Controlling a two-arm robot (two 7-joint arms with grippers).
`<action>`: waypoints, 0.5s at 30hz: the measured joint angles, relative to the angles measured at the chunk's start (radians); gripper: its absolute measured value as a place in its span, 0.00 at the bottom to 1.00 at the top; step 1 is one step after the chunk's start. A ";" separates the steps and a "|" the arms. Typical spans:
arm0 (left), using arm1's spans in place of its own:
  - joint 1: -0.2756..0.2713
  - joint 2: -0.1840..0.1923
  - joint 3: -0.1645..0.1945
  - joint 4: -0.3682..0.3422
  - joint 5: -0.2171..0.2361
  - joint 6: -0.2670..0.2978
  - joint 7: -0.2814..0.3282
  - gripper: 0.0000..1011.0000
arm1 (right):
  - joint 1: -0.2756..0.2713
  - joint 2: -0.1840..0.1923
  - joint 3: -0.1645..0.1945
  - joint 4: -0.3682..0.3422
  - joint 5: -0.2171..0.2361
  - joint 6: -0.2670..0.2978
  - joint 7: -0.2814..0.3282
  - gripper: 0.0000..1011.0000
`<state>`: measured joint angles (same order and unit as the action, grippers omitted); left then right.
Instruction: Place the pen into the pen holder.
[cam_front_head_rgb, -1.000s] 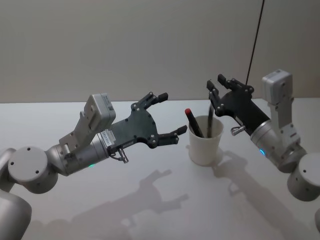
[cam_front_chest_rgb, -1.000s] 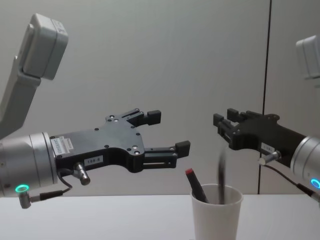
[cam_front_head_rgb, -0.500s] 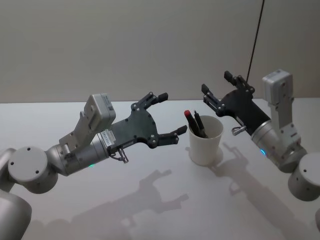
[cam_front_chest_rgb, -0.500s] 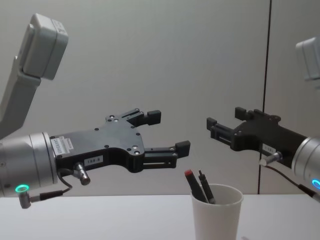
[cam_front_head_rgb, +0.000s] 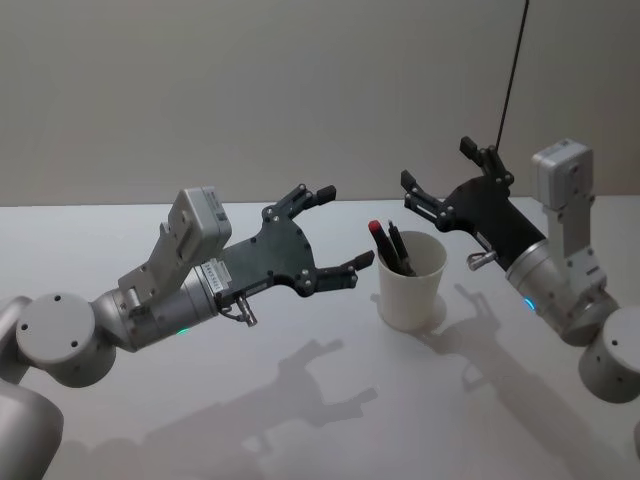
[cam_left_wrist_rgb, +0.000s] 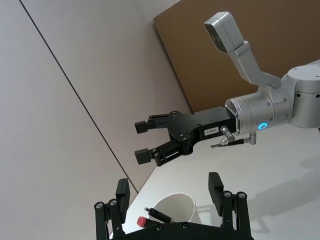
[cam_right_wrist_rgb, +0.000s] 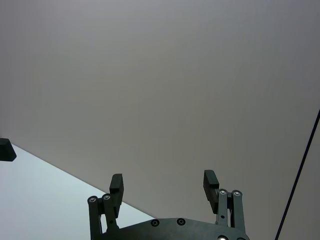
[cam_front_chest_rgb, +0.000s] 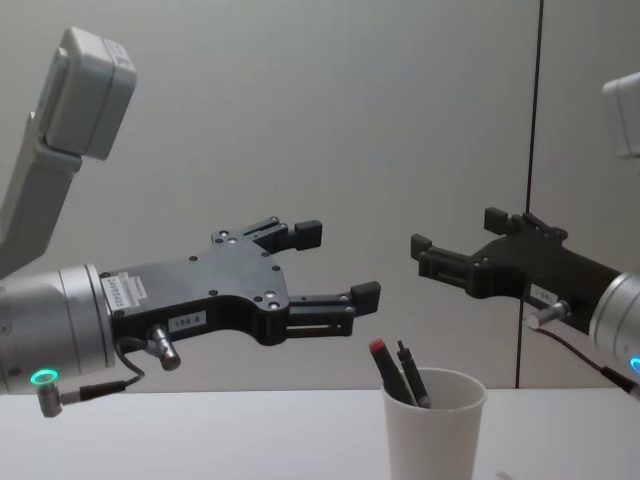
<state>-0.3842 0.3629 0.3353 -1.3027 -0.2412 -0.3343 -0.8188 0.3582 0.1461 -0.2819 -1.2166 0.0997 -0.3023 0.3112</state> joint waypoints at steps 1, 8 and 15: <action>0.000 0.000 0.000 0.000 0.000 0.000 0.000 0.99 | 0.000 0.000 0.000 0.000 0.001 -0.001 0.001 0.99; 0.000 0.000 0.000 0.000 0.000 0.000 0.000 0.99 | -0.002 0.001 0.001 -0.002 0.003 -0.004 0.002 0.99; 0.000 0.000 0.000 0.000 0.000 0.000 0.000 0.99 | -0.003 0.002 0.002 -0.003 0.005 -0.005 0.003 0.99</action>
<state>-0.3842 0.3629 0.3353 -1.3027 -0.2412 -0.3343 -0.8188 0.3556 0.1480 -0.2801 -1.2191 0.1044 -0.3075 0.3139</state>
